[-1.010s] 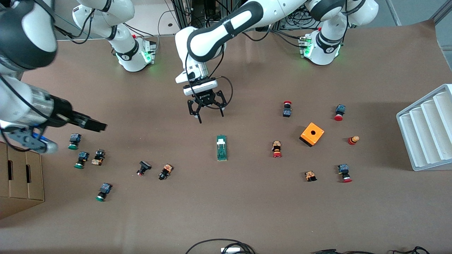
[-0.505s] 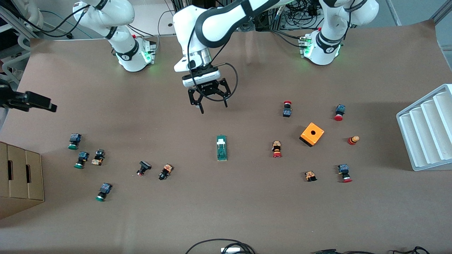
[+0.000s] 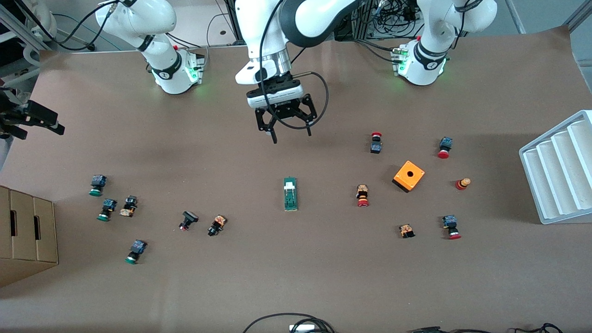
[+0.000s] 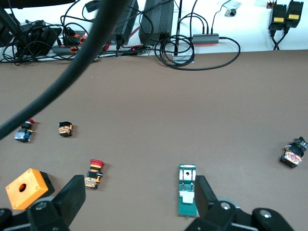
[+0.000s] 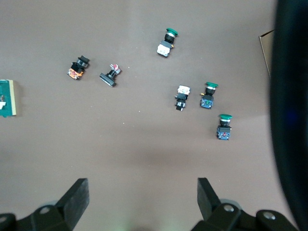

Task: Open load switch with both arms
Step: 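Open the left gripper and raise it off the switch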

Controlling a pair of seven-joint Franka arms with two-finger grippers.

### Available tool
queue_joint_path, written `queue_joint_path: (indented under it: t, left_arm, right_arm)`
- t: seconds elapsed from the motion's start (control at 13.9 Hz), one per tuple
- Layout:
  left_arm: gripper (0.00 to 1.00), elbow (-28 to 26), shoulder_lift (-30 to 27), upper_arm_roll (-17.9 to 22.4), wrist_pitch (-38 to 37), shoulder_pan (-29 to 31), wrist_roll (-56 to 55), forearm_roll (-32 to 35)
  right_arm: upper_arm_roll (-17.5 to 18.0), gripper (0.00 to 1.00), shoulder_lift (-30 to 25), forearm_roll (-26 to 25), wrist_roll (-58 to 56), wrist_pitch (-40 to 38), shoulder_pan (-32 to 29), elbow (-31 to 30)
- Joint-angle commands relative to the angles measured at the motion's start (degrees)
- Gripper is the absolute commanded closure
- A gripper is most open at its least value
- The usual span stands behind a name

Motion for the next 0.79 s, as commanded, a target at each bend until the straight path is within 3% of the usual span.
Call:
queue_joint_path:
  t: [0.0, 0.51, 0.72]
  left_arm:
    - [0.00, -1.75, -4.51, 0.13, 0.58, 2.90, 7.92, -4.34]
    - [0.00, -1.49, -8.56, 0.05, -0.38, 9.76, 23.15, -12.25]
    - [0.00, 1.23, -7.87, 0.05, -4.24, 10.12, 26.30, -12.70]
  right_arm:
    - [-0.25, 0.00, -0.71, -2.88, -0.29, 2.09, 0.92, -1.50]
    - [0.02, 0.00, 0.79, -3.95, -0.29, 1.92, 0.92, 0.95]
    - [0.02, 0.00, 0.70, -4.03, -0.82, 1.83, 0.92, 0.96]
